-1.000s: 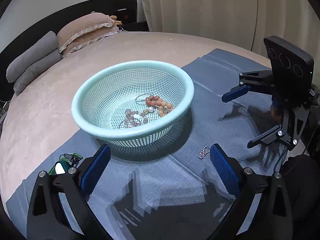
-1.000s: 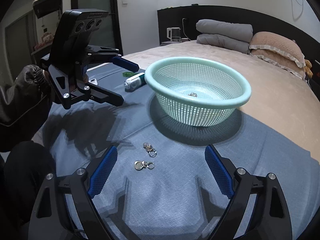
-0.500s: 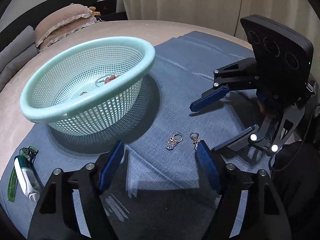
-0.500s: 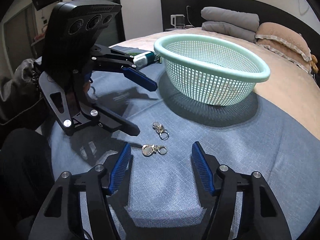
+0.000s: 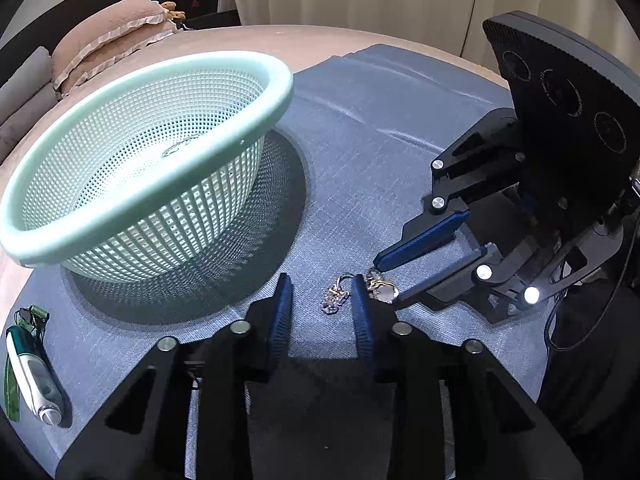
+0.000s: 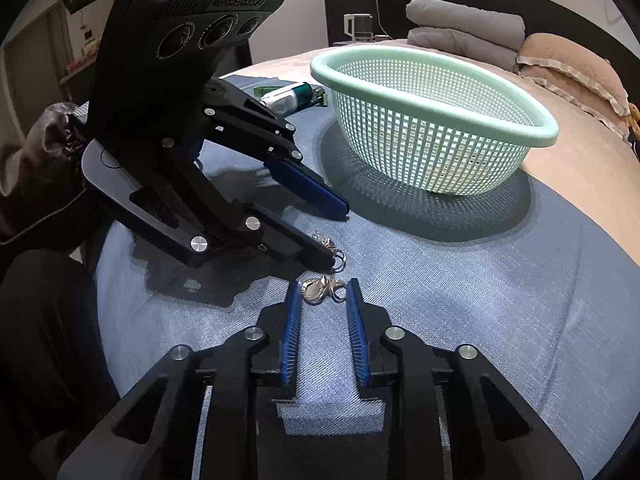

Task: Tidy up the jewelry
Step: 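Grasp a silver hoop earring with the left gripper while the right gripper grasps another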

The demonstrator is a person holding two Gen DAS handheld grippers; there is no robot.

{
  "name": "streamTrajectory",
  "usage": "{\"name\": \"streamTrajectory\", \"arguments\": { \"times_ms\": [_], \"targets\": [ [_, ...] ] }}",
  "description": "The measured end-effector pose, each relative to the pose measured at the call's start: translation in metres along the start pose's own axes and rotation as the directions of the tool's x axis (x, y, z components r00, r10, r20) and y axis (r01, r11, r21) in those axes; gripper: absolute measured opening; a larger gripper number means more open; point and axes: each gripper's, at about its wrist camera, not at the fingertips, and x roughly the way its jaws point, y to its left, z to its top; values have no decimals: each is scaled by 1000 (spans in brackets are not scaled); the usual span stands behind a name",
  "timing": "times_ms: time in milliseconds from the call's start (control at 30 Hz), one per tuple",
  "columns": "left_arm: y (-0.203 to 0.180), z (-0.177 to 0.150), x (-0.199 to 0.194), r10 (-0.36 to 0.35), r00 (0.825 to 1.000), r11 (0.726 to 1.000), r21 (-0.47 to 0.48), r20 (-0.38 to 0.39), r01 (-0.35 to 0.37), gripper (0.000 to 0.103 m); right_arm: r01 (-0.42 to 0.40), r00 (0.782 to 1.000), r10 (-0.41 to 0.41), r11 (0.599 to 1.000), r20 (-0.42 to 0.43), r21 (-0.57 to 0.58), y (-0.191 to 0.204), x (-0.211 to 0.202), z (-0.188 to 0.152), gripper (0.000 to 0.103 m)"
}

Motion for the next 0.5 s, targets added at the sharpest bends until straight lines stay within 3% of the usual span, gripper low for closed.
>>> {"name": "streamTrajectory", "arguments": {
  "times_ms": [67,167,367,433,500],
  "targets": [
    [-1,1,0,-3,1000,1000,-3,-3,3,15,7,1000,-7,1000,0,0,1,0,0,9],
    [-4,0,0,-5,1000,1000,-15,-4,5,13,8,1000,-8,1000,4,15,0,-2,-1,1],
    [-1,-2,-6,-24,1000,999,-45,-8,24,10,8,1000,-9,999,21,48,-4,-7,-2,1],
    [-1,-4,-8,-24,1000,998,-50,-9,23,10,-26,1000,26,997,11,73,-7,-8,-4,1],
    [-1,-7,-10,-25,1000,998,-58,-9,24,10,-23,1000,22,997,14,74,-8,-10,-3,5]
  ]
}}
